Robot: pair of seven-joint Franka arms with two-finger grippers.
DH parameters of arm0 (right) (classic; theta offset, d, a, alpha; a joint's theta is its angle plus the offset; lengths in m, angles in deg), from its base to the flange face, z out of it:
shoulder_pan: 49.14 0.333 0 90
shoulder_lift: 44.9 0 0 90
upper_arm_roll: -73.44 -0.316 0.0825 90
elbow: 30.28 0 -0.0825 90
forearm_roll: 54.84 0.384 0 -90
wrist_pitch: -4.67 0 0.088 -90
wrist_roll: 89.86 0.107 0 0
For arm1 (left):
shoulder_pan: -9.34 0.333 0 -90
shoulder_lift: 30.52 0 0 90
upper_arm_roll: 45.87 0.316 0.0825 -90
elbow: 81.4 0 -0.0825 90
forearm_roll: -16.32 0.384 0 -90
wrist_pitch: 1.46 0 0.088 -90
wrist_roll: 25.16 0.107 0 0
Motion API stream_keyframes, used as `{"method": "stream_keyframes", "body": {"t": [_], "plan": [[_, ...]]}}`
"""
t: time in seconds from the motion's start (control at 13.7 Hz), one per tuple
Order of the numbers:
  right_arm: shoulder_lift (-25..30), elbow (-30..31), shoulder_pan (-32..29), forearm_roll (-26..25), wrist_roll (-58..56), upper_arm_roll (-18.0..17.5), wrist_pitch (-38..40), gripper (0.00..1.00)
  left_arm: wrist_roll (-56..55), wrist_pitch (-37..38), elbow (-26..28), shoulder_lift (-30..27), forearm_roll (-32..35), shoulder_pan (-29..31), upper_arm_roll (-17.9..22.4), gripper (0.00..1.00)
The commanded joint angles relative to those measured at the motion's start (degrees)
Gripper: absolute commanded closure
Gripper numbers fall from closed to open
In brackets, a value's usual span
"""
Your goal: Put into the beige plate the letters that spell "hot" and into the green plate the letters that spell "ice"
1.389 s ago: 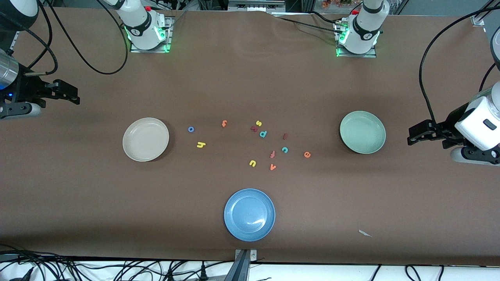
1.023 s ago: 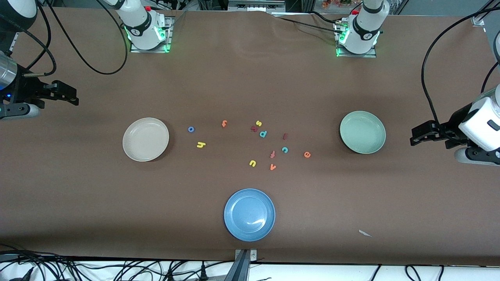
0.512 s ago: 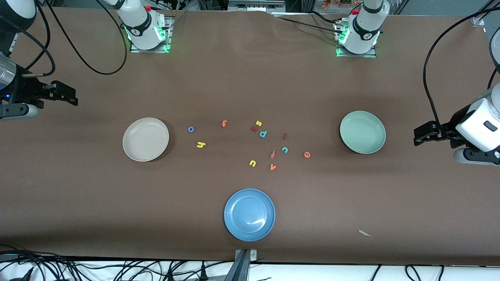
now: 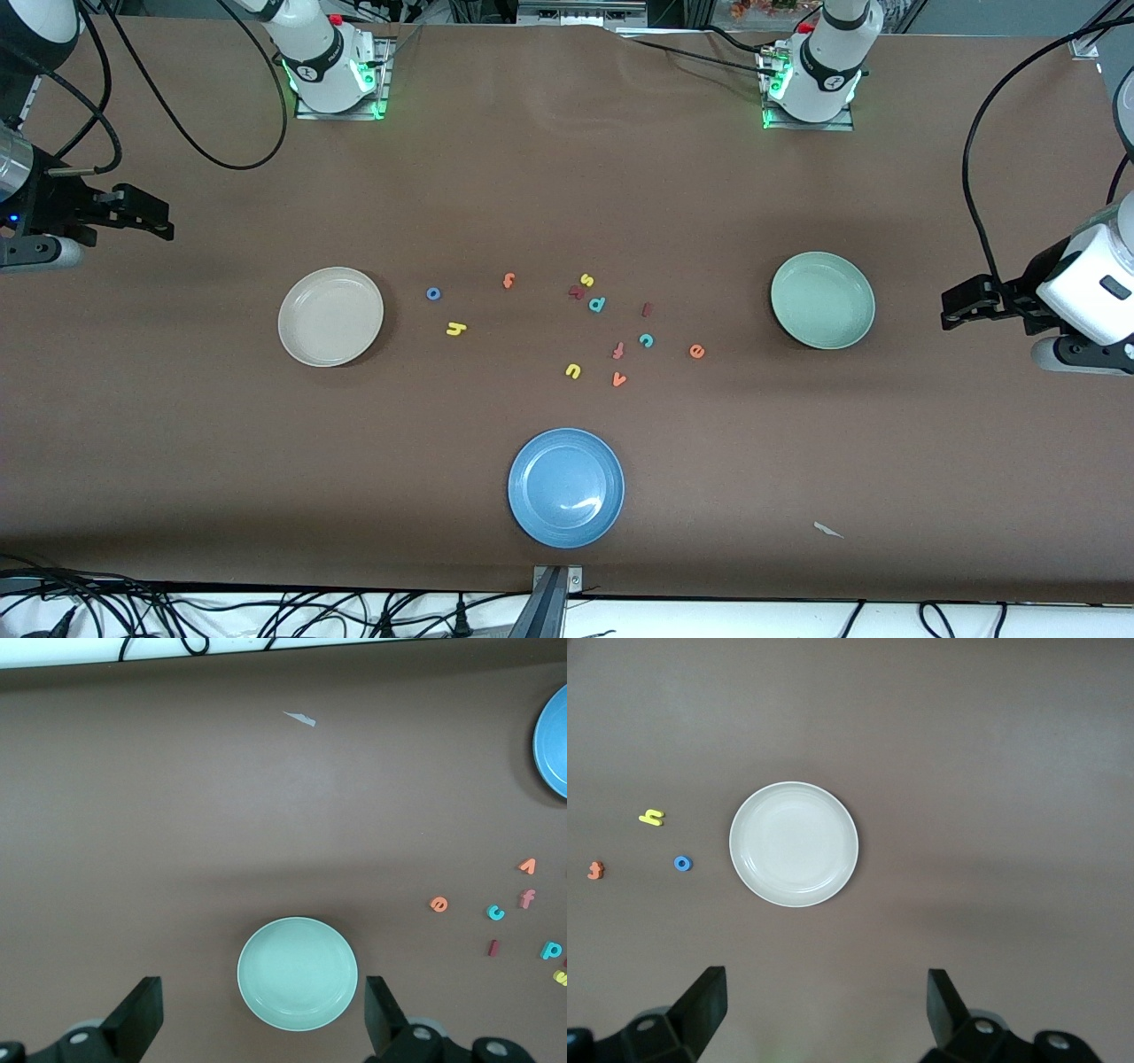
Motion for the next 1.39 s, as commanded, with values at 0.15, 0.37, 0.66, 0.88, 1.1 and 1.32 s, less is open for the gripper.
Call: {"method": "stream_keyframes", "body": {"t": [0.15, 0.37, 0.66, 0.88, 1.1, 1.32], "plan": [[-0.32, -0.68, -0.38, 0.08, 0.30, -0.11, 0.29, 0.00, 0.61, 2.88, 0.64, -0.94, 1.27, 0.20, -0.33, 0.00], [-0.32, -0.68, -0.38, 0.08, 0.30, -0.11, 0.29, 0.00, 1.12, 3.67, 0.99, -2.17, 1.10, 0.29, 0.11, 0.00], [-0.32, -0.68, -0.38, 0.08, 0.30, -0.11, 0.29, 0.00, 0.43, 5.08, 1.26, -2.17, 0.84, 0.20, -0.07, 0.00], [-0.32, -0.68, -0.38, 0.08, 0.30, -0.11, 0.29, 0.00, 0.43, 5.08, 1.34, -1.38, 0.74, 0.20, -0.07, 0.00], [-0.32, -0.68, -0.38, 0.08, 0.30, -0.11, 0.29, 0.00, 0.52, 4.56, 2.49, -1.38, -2.23, 0.37, 0.02, 0.00], [-0.32, -0.59, -0.38, 0.08, 0.30, -0.11, 0.29, 0.00, 1.21, 4.56, 2.75, -1.29, -4.69, 2.12, 0.02, 0.00]]}}
